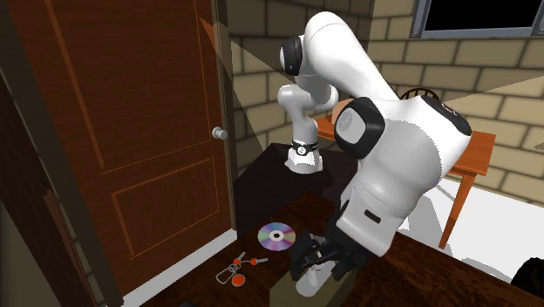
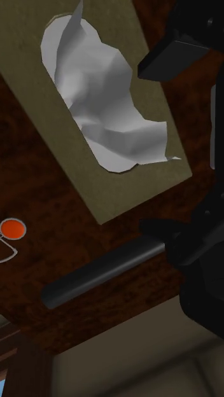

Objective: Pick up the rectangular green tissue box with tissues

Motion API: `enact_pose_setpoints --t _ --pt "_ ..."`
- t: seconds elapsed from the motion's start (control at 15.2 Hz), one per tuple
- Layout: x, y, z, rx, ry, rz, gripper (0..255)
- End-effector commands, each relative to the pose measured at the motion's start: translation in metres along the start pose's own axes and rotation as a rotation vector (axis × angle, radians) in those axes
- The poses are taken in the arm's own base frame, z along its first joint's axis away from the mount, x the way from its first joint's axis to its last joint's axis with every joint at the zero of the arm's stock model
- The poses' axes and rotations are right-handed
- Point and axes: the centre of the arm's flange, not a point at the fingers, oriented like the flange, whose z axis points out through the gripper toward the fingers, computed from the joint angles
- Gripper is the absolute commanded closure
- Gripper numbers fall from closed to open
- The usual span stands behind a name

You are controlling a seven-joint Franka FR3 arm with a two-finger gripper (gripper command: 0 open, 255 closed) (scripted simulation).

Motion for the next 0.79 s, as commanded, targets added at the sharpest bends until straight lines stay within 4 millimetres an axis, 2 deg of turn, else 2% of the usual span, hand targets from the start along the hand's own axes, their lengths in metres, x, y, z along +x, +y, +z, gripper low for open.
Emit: enact_pose_setpoints --t 0.0,0.07,0.66,0.73 --pt "0.0014 -0.0023 0.0034 0.0 0.0 0.0 0" --pt "0.0008 -0.0023 0.0037 0.0 0.0 0.0 255" --pt "0.0014 -0.0023 0.0034 0.0 0.0 0.0 255" --pt "0.0006 -0.0004 -0.0014 0.0 0.0 0.0 255"
